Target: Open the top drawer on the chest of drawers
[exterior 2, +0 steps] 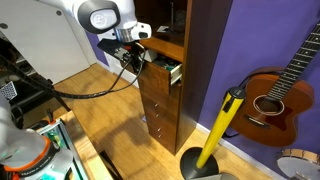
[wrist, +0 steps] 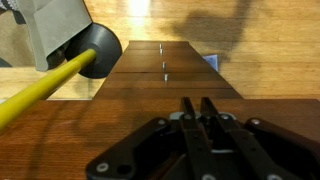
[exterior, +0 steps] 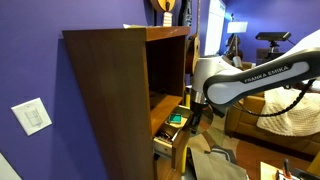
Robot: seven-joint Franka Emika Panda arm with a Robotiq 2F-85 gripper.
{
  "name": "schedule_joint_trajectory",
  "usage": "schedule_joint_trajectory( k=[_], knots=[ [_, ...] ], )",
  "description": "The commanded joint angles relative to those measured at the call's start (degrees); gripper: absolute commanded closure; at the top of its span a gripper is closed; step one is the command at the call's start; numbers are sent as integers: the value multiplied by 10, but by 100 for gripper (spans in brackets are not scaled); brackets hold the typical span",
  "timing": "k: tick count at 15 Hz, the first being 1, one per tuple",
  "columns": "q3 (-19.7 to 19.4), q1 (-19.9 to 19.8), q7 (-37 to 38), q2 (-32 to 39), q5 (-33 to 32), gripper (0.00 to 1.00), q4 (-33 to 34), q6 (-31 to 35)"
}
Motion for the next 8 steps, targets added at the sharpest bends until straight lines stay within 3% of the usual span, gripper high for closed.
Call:
schedule_joint_trajectory(
  k=[1, 8],
  knots=[
    [3, -1, 35, 15, -9, 60, -26, -15],
    [3, -6, 60, -5, -19, 9, -65, -39]
  ],
)
